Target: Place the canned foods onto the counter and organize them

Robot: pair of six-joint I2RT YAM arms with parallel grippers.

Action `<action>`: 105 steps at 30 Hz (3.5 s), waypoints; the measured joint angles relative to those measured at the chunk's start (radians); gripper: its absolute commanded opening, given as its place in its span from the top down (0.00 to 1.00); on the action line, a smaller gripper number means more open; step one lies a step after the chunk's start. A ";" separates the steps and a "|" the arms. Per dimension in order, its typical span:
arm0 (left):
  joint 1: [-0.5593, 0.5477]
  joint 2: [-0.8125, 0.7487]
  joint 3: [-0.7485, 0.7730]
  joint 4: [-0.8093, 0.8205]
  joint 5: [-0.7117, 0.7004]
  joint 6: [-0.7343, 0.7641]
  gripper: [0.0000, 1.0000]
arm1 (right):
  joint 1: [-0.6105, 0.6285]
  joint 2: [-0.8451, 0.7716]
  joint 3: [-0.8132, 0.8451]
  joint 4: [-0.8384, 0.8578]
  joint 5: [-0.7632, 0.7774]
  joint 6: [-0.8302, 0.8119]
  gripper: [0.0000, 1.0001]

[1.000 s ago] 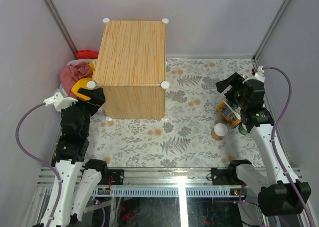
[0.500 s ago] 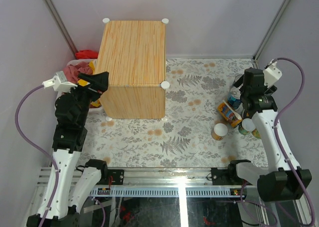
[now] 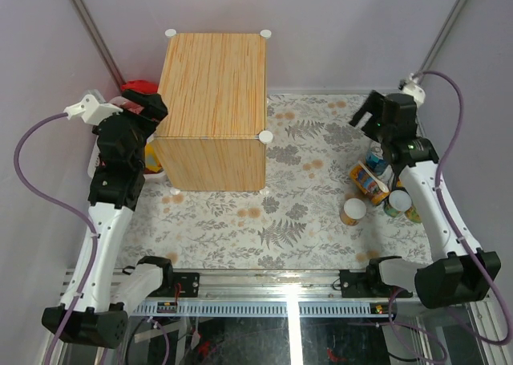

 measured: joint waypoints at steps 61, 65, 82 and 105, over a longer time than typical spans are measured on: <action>0.060 0.157 -0.166 0.404 0.513 -0.040 0.25 | 0.496 0.378 0.350 0.144 -0.207 0.086 0.32; 0.007 0.111 -0.181 0.362 0.489 -0.023 0.25 | 0.513 0.314 0.303 0.111 -0.160 0.080 0.33; -0.149 -0.299 -0.304 0.074 0.377 -0.011 0.30 | 0.725 0.070 0.141 -0.030 0.025 0.087 0.33; -0.165 -0.481 -0.356 -0.026 0.423 -0.043 0.37 | 0.911 -0.050 0.070 -0.115 0.208 0.160 0.25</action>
